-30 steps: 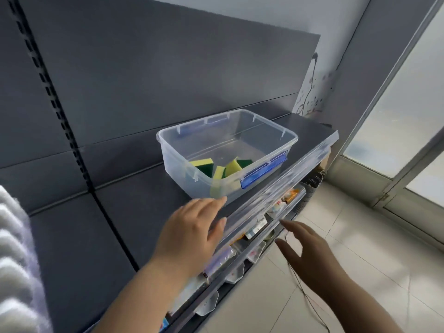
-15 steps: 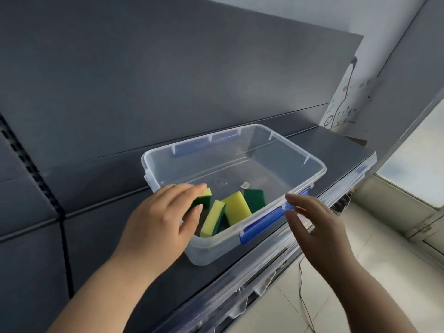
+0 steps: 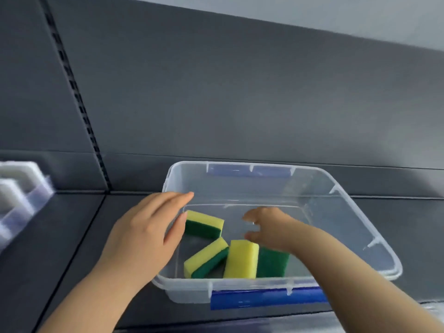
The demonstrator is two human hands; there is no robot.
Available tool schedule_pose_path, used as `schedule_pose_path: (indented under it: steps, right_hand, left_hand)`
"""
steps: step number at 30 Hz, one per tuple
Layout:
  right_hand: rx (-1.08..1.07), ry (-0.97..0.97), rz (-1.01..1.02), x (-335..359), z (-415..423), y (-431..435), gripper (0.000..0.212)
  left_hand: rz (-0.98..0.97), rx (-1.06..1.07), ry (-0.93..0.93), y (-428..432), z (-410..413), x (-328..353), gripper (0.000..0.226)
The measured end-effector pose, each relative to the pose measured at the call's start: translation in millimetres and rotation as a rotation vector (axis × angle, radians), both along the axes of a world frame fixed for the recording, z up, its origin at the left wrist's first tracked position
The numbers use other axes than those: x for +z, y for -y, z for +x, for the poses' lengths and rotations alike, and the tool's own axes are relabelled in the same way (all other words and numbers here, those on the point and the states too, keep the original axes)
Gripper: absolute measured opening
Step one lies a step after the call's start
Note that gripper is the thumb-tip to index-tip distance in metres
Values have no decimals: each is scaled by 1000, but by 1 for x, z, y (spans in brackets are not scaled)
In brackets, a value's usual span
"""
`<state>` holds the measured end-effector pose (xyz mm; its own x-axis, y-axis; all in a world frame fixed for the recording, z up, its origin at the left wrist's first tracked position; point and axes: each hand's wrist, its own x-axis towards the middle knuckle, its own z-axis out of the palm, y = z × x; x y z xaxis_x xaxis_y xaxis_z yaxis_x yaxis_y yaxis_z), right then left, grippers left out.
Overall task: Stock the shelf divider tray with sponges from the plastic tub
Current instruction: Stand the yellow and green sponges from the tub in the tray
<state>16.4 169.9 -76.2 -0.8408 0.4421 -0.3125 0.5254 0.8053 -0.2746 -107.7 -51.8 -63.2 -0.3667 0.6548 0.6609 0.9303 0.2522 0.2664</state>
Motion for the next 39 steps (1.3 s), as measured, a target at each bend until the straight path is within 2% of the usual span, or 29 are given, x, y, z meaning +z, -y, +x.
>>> schedule_pose_path:
  steps: [5,7,9,13,18,22,24,30,32,35,37,39]
  right_hand:
    - [284,424,149,-18,-32,-13,62]
    - [352,480,150,-22,-38,-15,64]
    - [373,473,56,-20,-41,-17,66]
    - [392,327,28,-2,-38,-29,63]
    - [239,-24,-30,34,-7,-58,45]
    - [142,-257,-71,48,34,-74,27]
    - [108,-330,-73,47,53,-78,27]
    - [-19,-455,-88,35,91,-84,35]
    - [-58,-469,-99,30,98,-86,35]
    - [-99,-514,-109,27,102,-88,34]
    - [-128,-554,-112,26,101,-88,34]
    - [-160,-607,-97,26,99,-87,34]
  left_hand:
    - [41,211,36,13,24,-2,36]
    - [46,261,30,15,31,-1,36]
    - [38,291,14,13,37,3,36]
    - [-93,242,-121,-1,39,14,35]
    - [-454,100,-320,-33,17,28,27]
    - [-928,66,-332,-79,-5,18,35]
    - [-1124,58,-337,-99,-11,12,38]
    - [-1427,-4,-258,-138,-13,-18,49]
    - [-1436,-3,-244,-142,-11,-27,51]
    - [-1346,-11,-146,-145,-9,-29,60]
    - [-1211,-11,-90,-147,-6,-21,55]
    - [-985,-6,-15,-148,-1,-9,48]
